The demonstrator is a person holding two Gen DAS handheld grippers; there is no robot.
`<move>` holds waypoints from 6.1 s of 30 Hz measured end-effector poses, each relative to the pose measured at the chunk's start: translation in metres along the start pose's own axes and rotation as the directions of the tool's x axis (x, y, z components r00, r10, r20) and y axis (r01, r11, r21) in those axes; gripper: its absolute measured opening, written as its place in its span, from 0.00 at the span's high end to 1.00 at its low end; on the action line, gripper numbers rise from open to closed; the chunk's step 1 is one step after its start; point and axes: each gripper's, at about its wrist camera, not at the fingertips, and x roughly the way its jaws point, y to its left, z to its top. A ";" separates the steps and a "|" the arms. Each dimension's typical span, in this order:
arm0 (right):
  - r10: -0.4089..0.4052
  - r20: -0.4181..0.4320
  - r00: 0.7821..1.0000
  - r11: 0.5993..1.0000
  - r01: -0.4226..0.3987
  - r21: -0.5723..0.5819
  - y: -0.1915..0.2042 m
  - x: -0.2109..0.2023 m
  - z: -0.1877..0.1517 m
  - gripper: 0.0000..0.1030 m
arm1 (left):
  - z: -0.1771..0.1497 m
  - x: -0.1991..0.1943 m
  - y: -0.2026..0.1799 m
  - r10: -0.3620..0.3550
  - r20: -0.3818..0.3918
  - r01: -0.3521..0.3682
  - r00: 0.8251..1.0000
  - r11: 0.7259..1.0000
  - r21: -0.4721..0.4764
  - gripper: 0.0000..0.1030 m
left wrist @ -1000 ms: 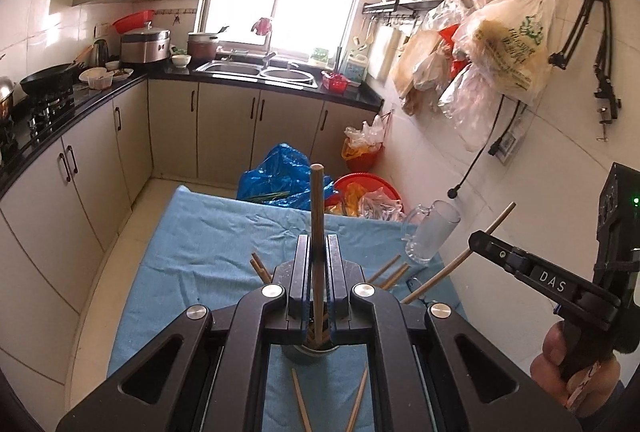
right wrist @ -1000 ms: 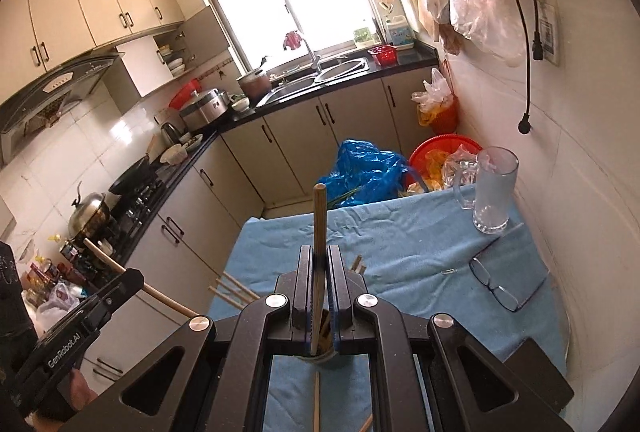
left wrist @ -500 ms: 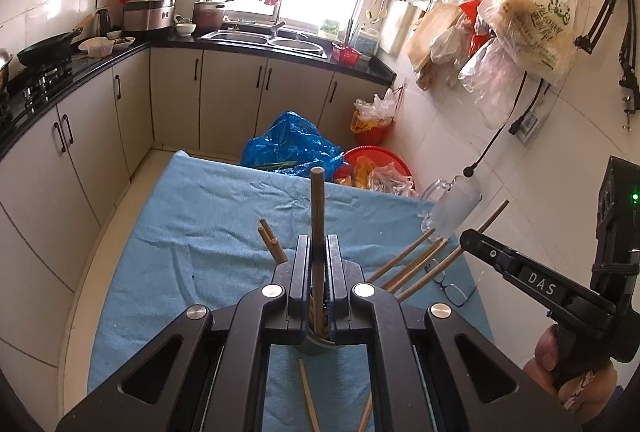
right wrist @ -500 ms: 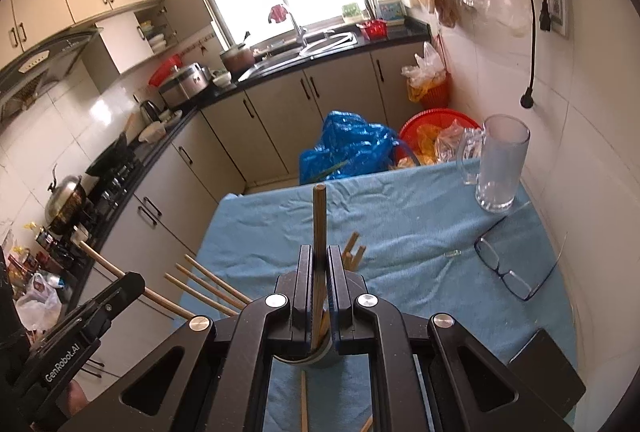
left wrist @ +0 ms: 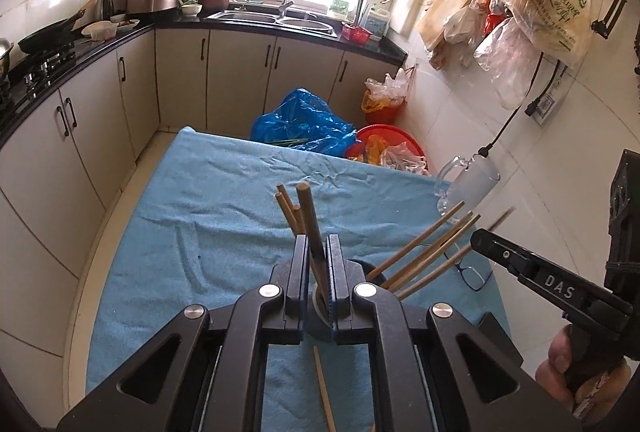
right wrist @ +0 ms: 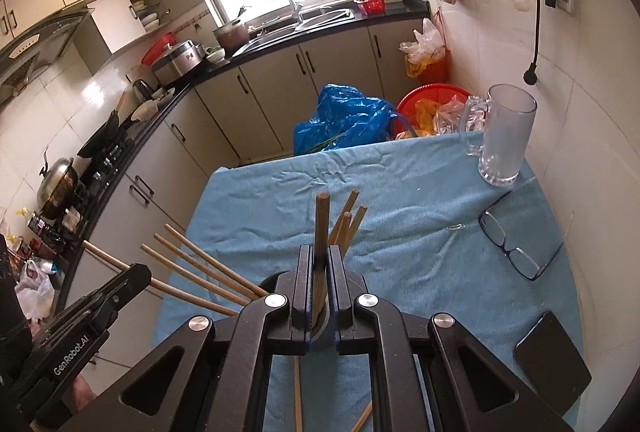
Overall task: Organize utensils
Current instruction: 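Lower the chopstick into the grey cup and open the right gripper, then move the open right gripper to the last loose wooden chopstick, then close the right gripper on the wooden chopstick and lift it, then carry the upright chopstick over the grey cup with the right gripper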
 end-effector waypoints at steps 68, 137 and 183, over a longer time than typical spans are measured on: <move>-0.078 -0.418 0.905 0.984 0.137 0.115 -0.065 0.042 -0.174 0.55 | -0.184 0.006 0.050 0.317 -0.267 -0.298 0.910 0.948 0.109 0.42; -0.099 -0.378 0.920 0.992 0.121 0.036 -0.076 0.049 -0.140 0.93 | -0.147 0.042 0.019 0.038 -0.363 -0.028 0.931 0.999 0.031 0.94; -0.037 0.002 0.999 0.998 0.037 -0.044 -0.045 -0.083 -0.125 0.93 | -0.108 -0.044 -0.027 0.046 -0.099 -0.040 0.994 0.997 0.069 0.94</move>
